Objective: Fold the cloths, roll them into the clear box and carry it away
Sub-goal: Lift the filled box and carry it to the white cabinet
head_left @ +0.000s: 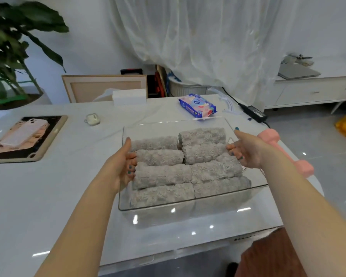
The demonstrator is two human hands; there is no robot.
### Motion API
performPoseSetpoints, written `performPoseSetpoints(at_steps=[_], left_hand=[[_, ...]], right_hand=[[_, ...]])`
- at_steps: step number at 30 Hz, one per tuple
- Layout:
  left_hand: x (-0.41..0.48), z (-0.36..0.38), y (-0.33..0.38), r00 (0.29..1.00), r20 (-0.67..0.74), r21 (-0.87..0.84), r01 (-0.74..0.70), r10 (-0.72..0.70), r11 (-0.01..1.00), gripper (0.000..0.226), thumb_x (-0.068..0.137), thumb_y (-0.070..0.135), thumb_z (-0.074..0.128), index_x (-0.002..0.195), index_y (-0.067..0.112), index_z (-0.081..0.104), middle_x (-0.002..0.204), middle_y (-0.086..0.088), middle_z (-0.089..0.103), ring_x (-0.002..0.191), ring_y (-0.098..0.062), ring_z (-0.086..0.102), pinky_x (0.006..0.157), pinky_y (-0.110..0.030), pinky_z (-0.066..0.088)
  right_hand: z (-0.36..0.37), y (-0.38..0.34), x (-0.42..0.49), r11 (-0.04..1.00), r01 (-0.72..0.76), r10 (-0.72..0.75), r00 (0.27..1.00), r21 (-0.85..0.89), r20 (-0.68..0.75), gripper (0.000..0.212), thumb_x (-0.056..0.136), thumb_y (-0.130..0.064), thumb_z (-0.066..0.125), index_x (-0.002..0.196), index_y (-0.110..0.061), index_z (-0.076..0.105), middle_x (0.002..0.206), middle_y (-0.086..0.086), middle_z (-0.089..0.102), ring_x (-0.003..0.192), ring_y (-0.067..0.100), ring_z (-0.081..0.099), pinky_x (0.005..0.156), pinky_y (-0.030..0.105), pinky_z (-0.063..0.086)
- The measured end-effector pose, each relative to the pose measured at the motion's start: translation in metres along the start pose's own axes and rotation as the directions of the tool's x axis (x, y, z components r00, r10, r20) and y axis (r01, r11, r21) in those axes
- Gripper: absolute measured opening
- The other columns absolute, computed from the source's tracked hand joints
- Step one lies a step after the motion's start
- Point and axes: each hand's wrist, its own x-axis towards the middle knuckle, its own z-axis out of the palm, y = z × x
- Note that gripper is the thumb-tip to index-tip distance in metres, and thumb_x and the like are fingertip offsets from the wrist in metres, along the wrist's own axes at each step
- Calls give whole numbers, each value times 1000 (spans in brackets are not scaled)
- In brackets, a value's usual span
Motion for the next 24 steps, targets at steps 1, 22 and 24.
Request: performPoseSetpoints(at_steps=[1,22,24], left_hand=[[10,-1,4,999,38,-21,12,-11,1000,48,86,65,45,72,19,42,50,5,31,29,-4,21,31,-13,17],[-20,-27,52,956,-113,46,276,-270,960,61,85,75,33,57,23,20,42,5,19,32,-10,12,34,-12,13],[-43,-32,71,950,-125,43,292,-285,955,61,85,75,34,57,23,21,44,5,19,32,-10,12,34,-13,13]], right_hand=[[1,-3,8,1000,-16,16,1000,5,-9,64,95,-64,20,76,-10,49,42,-3,44,25,5,25,28,10,15],[27,-44,-45,984,-165,161,985,-73,-56,59,90,-70,25,56,-22,20,49,-2,19,38,12,11,40,18,11],[26,-61,-68,978,-192,188,981,-85,-48,59,90,-69,26,55,-22,20,49,-2,19,39,13,11,40,18,11]])
